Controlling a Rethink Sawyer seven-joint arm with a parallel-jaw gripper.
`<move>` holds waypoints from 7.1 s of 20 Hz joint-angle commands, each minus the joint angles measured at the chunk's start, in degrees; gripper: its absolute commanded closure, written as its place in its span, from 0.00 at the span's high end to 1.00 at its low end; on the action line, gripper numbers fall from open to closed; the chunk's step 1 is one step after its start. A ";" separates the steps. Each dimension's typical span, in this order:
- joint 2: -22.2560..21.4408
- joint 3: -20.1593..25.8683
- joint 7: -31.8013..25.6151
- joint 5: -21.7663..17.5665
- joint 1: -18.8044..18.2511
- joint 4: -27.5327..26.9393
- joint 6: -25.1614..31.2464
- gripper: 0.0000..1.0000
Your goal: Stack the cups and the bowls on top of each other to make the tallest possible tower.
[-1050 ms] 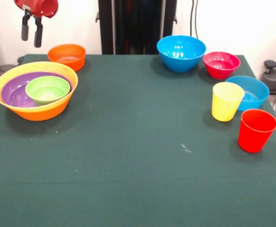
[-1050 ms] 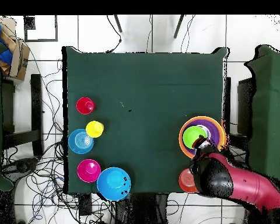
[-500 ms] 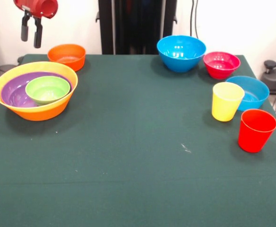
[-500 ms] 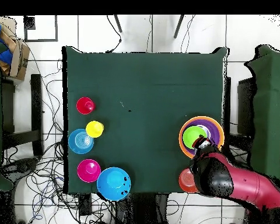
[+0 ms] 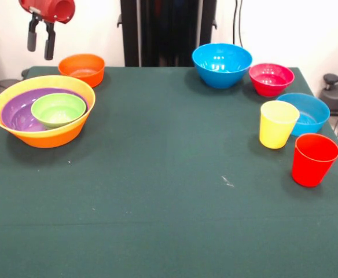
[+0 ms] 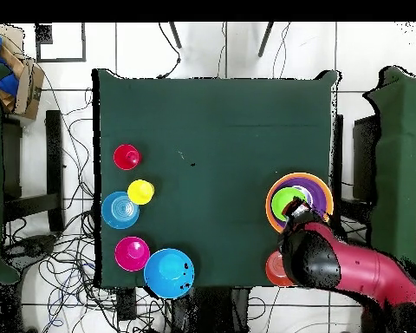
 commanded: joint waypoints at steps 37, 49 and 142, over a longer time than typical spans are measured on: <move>30.46 -32.13 27.26 32.19 52.14 -41.33 28.26 1.00; 23.79 -27.64 12.92 34.15 49.77 -35.18 33.55 1.00; 17.06 -34.38 26.20 40.84 58.24 -17.57 29.38 1.00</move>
